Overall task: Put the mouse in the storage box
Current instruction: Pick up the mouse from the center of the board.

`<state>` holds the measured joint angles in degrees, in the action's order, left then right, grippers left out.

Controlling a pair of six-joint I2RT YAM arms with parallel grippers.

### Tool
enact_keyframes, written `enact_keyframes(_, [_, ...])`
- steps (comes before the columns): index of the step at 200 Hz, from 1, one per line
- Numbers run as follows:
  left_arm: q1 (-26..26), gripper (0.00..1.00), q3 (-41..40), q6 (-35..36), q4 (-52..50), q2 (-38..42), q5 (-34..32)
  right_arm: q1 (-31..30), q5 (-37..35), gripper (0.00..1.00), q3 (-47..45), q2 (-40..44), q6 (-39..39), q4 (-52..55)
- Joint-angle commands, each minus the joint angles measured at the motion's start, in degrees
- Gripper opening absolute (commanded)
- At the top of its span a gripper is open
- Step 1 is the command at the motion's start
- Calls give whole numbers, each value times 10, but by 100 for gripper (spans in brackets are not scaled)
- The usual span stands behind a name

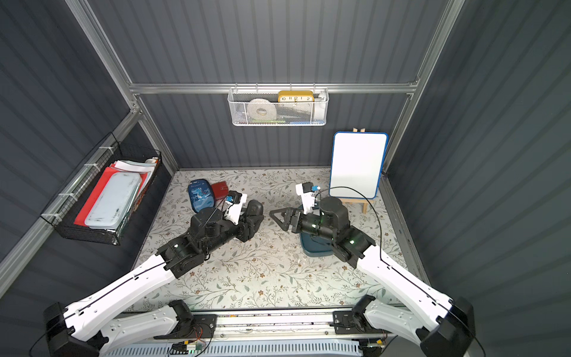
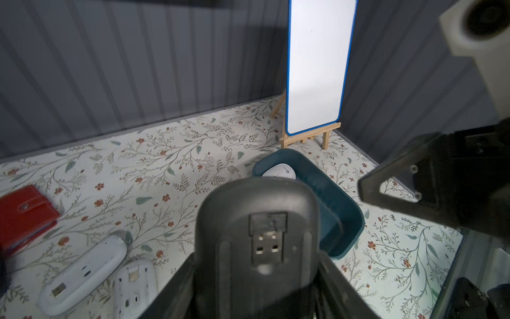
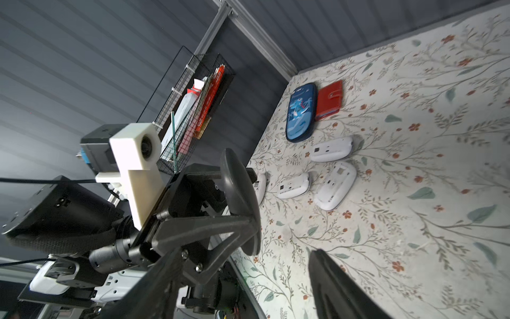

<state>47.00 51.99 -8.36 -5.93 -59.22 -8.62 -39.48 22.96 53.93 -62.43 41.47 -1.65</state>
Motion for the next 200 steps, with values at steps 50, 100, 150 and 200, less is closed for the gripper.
enact_keyframes(50, [1,41,-4,42,35,15,50,-57,-38,69,71,-92,-26,-29])
enact_keyframes(100, [1,41,-12,35,33,28,68,-62,-55,58,93,-117,-75,-3])
enact_keyframes(150, [1,41,-15,26,32,24,78,-63,-54,46,107,-140,-80,16])
enact_keyframes(200, [1,50,-15,17,31,20,77,-64,-47,21,110,-153,-91,22])
